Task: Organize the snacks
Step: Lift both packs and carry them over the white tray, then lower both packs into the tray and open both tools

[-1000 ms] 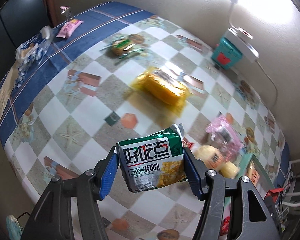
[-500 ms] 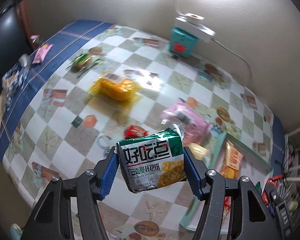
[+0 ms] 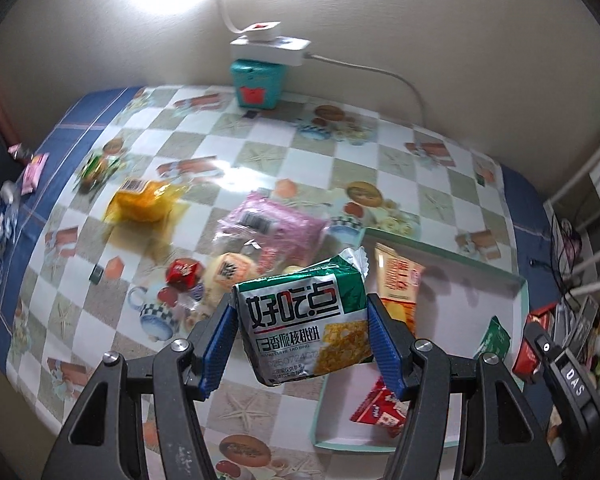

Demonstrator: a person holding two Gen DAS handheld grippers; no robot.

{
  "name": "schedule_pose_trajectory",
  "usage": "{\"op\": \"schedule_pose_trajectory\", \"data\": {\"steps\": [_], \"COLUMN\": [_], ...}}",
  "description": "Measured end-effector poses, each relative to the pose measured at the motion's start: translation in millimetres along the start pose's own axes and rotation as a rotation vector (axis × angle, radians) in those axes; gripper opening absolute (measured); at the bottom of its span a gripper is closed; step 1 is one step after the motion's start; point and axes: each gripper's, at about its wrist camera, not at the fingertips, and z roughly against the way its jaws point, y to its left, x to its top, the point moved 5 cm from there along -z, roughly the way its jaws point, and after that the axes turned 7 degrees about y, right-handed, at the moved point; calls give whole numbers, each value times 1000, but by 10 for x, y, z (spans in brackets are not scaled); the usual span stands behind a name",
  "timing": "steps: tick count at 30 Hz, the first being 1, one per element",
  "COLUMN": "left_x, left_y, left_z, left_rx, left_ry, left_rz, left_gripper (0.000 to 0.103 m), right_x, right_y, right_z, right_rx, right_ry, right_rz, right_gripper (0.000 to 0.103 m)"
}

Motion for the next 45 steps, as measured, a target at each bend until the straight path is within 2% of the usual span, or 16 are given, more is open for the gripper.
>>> {"op": "schedule_pose_trajectory", "data": {"steps": [10, 18, 31, 45], "left_x": [-61, -83, -151, -154], "left_y": [-583, -890, -1222, -1456], "left_z": [-23, -176, -463, -761], "left_rx": [-29, -31, -9, 12], "left_ry": [-18, -17, -14, -5], "left_rz": [-153, -229, -310, -373], "left_gripper": [64, 64, 64, 64], "right_x": [157, 220, 307, 367], "right_y": [-168, -192, -163, -239], "right_z": [92, 58, -90, -443], "right_rx": [-31, -39, -38, -66], "right_ry": [-42, -45, -41, -11], "right_rz": [-20, -19, -5, 19], "right_gripper": [43, 43, 43, 43]}}
